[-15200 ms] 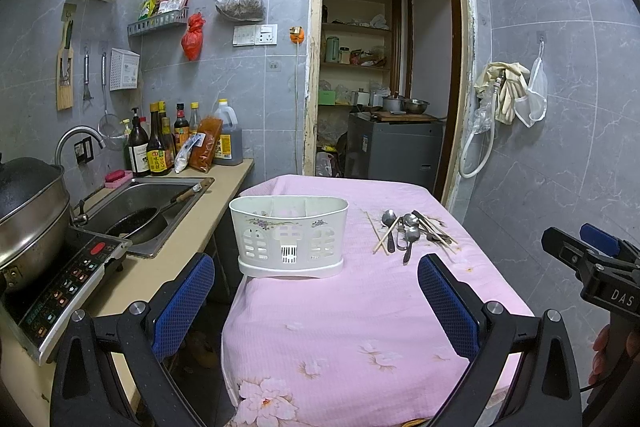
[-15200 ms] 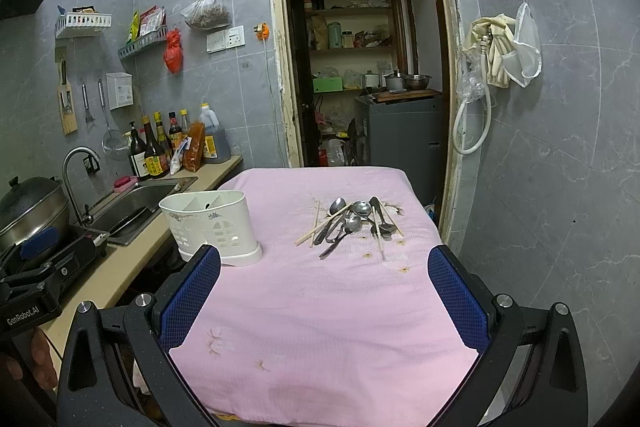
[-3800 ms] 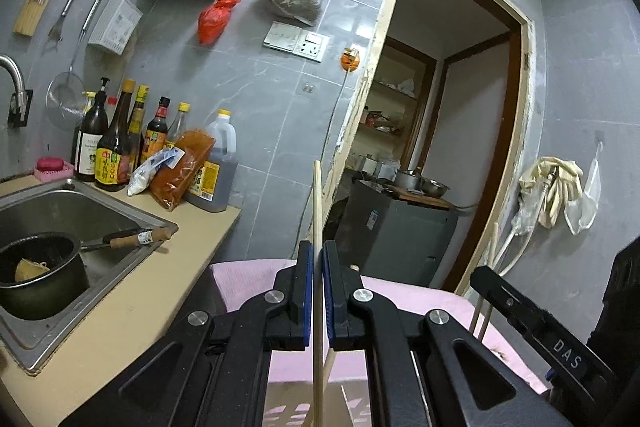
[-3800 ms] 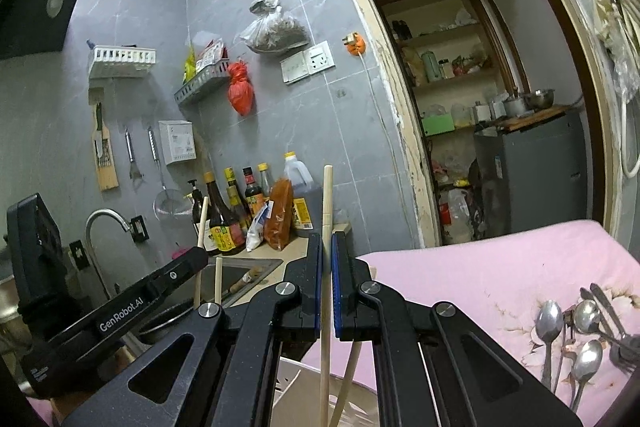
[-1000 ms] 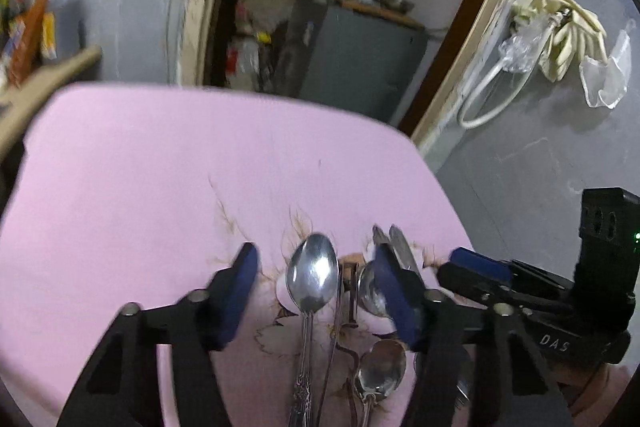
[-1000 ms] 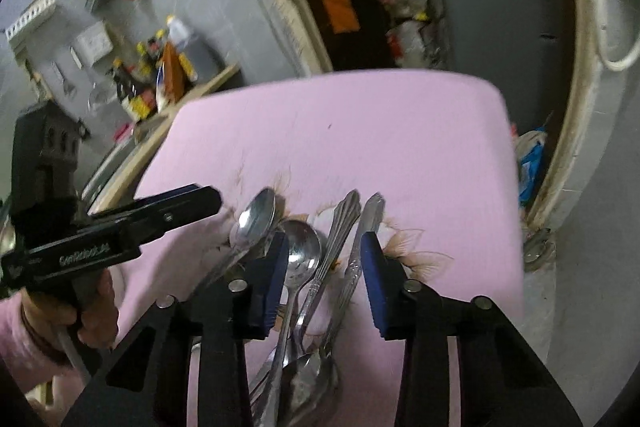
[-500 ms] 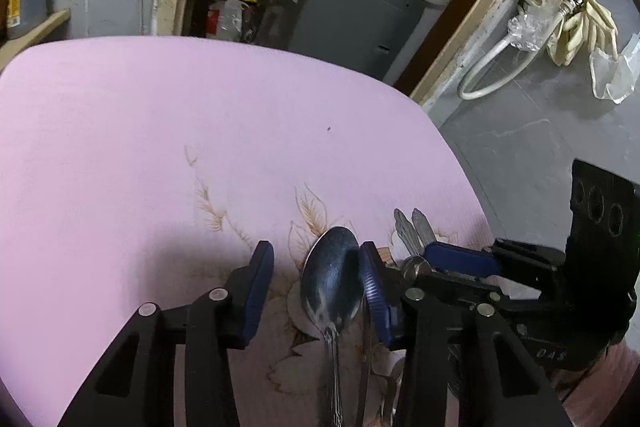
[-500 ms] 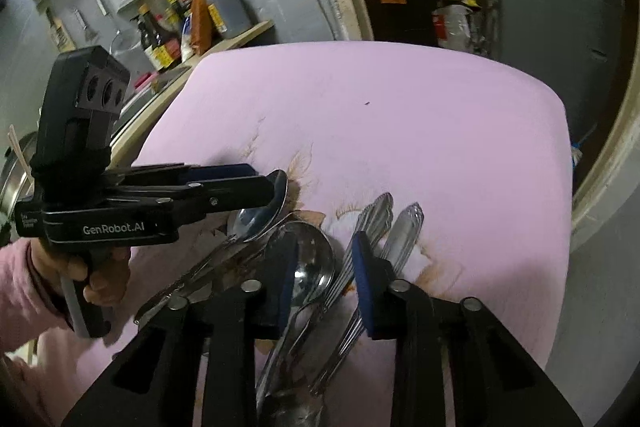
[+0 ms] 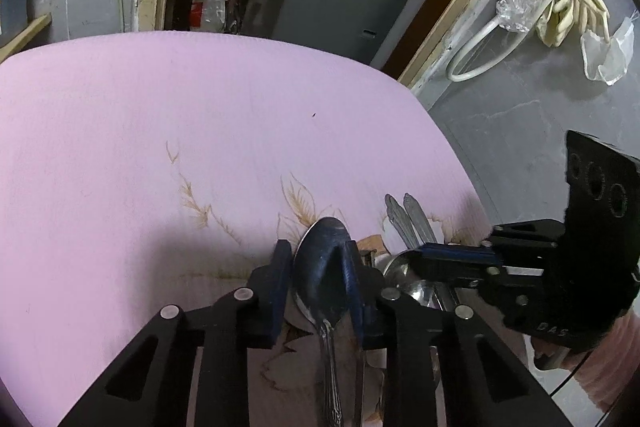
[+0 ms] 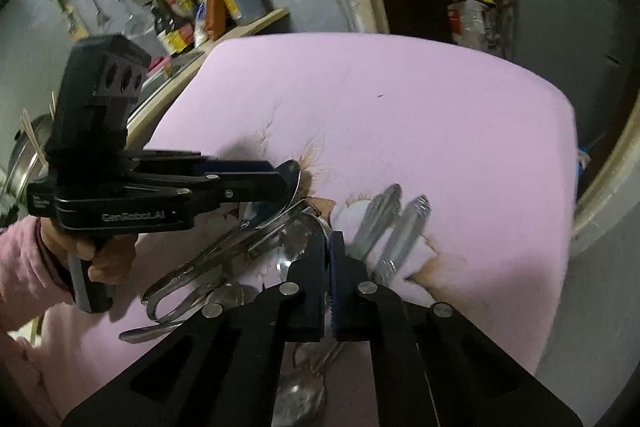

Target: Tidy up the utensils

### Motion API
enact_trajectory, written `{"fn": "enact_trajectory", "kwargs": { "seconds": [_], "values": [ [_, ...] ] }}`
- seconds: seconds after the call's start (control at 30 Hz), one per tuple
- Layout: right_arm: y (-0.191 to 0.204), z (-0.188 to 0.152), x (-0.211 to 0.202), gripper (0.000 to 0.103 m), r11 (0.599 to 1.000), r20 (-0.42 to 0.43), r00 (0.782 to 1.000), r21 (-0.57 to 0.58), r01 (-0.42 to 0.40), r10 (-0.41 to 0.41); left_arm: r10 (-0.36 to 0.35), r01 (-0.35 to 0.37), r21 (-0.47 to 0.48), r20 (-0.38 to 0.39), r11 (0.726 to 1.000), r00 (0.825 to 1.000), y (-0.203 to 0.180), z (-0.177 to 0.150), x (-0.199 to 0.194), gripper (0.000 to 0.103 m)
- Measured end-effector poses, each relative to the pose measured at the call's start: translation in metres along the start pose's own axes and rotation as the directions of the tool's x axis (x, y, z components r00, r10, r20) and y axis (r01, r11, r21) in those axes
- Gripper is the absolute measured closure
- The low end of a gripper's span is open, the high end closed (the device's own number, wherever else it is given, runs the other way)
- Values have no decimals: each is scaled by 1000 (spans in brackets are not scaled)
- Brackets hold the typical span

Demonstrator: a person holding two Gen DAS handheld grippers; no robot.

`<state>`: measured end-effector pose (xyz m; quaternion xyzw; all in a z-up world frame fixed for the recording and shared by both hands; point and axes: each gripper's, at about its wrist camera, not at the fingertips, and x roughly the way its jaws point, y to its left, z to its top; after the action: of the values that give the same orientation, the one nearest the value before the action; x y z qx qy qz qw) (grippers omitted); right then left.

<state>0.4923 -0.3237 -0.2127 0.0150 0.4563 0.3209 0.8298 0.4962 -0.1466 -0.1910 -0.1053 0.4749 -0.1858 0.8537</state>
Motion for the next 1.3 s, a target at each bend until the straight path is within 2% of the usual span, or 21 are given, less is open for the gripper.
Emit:
{"fn": "enact_trajectory", "kwargs": {
  "seconds": [0.13,0.23,0.47,0.63,0.8,1.03,1.13,1.23,1.3],
  "values": [
    [-8,-11,-20,101,996,44,998,78,46,-49,12,-12,3,-21,1000,1000,-2,-2,0,92],
    [-15,-23,-31,101,982,57,994,169,80,-90,21,-20,13,-32,1000,999,-5,-3,-1,94],
    [-36,-48,-26,101,949,64,997,315,13,-35,21,-21,8,-72,1000,997,-7,-1,-3,94],
    [-36,-51,-23,101,950,72,997,311,-18,-4,-17,14,-26,-96,1000,995,-1,-2,0,90],
    [-36,-52,-18,100,948,80,996,311,-65,42,-85,82,-28,-120,996,989,-2,-1,2,75],
    [-34,-46,-7,99,956,56,995,279,-96,84,-72,79,55,-121,995,990,-11,3,5,75],
    [-34,-43,-3,98,956,48,994,272,-111,101,-84,91,55,-120,994,989,-12,4,6,74],
    [-33,-39,0,95,959,42,993,256,-119,112,-97,104,48,-128,993,987,-10,5,7,72],
    [-33,-38,1,89,960,43,992,248,-127,120,-101,110,59,-134,992,986,-12,6,8,68]
  ]
}}
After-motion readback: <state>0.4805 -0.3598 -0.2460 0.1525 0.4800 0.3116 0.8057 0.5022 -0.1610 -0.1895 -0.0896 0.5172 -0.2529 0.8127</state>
